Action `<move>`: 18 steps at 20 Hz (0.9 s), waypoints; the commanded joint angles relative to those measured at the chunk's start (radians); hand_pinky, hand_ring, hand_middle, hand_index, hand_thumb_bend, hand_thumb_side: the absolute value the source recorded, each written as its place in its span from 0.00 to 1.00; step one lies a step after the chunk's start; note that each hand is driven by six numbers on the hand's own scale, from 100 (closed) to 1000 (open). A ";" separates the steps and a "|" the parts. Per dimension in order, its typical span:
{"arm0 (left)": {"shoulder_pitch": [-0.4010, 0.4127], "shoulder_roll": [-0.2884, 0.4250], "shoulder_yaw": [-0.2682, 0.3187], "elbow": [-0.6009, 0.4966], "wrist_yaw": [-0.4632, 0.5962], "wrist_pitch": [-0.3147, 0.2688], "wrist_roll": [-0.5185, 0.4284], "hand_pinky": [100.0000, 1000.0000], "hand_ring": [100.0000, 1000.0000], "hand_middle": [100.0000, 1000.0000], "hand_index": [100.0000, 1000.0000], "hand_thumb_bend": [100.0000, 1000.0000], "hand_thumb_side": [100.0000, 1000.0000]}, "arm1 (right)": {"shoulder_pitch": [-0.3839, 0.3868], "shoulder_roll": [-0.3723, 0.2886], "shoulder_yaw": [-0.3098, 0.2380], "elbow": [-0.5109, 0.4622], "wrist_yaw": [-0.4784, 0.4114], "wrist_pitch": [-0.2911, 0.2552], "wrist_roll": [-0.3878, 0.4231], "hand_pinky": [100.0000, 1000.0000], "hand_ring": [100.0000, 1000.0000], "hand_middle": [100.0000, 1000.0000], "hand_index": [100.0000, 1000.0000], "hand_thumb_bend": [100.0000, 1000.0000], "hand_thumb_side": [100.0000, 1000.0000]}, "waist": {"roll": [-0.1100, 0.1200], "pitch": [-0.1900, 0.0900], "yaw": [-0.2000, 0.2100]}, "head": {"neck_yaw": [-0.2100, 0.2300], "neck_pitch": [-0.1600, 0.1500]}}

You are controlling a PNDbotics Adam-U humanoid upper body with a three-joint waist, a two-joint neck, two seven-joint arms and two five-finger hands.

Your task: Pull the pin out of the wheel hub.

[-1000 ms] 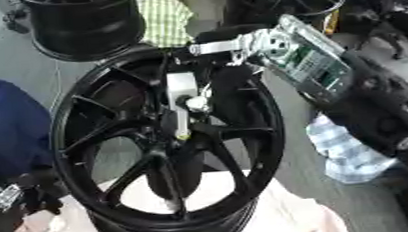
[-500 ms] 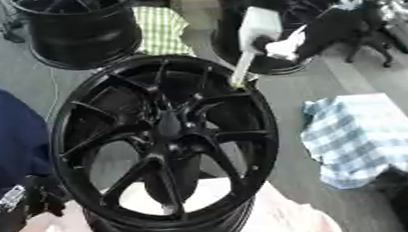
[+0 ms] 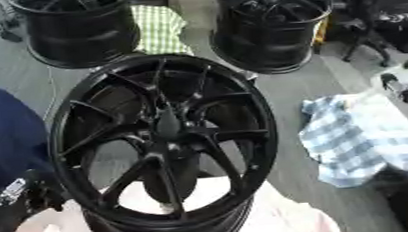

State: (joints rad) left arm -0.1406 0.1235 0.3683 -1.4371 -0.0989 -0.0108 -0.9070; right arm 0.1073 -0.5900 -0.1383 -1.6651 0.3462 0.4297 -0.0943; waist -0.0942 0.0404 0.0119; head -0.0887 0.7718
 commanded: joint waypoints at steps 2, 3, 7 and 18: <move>-0.012 0.026 0.014 -0.019 0.009 -0.001 0.000 0.53 0.53 0.55 0.77 0.00 0.90 | 0.048 0.186 -0.080 0.095 -0.043 -0.047 -0.283 0.69 0.75 0.79 0.92 0.04 0.44 | 0.002 0.001 -0.003 | 0.014 -0.002; -0.013 0.028 0.016 -0.017 0.009 -0.003 0.000 0.53 0.53 0.55 0.77 0.00 0.90 | 0.054 0.227 -0.082 0.111 -0.062 -0.067 -0.348 0.68 0.74 0.77 0.92 0.02 0.45 | 0.002 0.002 -0.004 | 0.016 -0.002; -0.019 0.030 0.018 -0.013 0.011 -0.010 0.000 0.53 0.53 0.55 0.77 0.00 0.90 | 0.059 0.347 -0.047 0.132 -0.116 -0.170 -0.508 0.64 0.68 0.70 0.88 0.00 0.42 | 0.005 0.010 0.001 | 0.017 -0.002; -0.036 0.036 0.008 0.012 0.004 -0.042 0.000 0.53 0.54 0.55 0.77 0.00 0.90 | -0.012 0.448 0.072 0.224 -0.143 -0.323 -0.642 0.60 0.60 0.60 0.85 0.00 0.41 | 0.011 0.025 0.010 | 0.006 -0.007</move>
State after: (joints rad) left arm -0.1603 0.1344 0.3796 -1.4157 -0.0975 -0.0449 -0.9061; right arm 0.1021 -0.1334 -0.0714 -1.4438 0.2084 0.1161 -0.7231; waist -0.0886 0.0686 0.0210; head -0.0805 0.7714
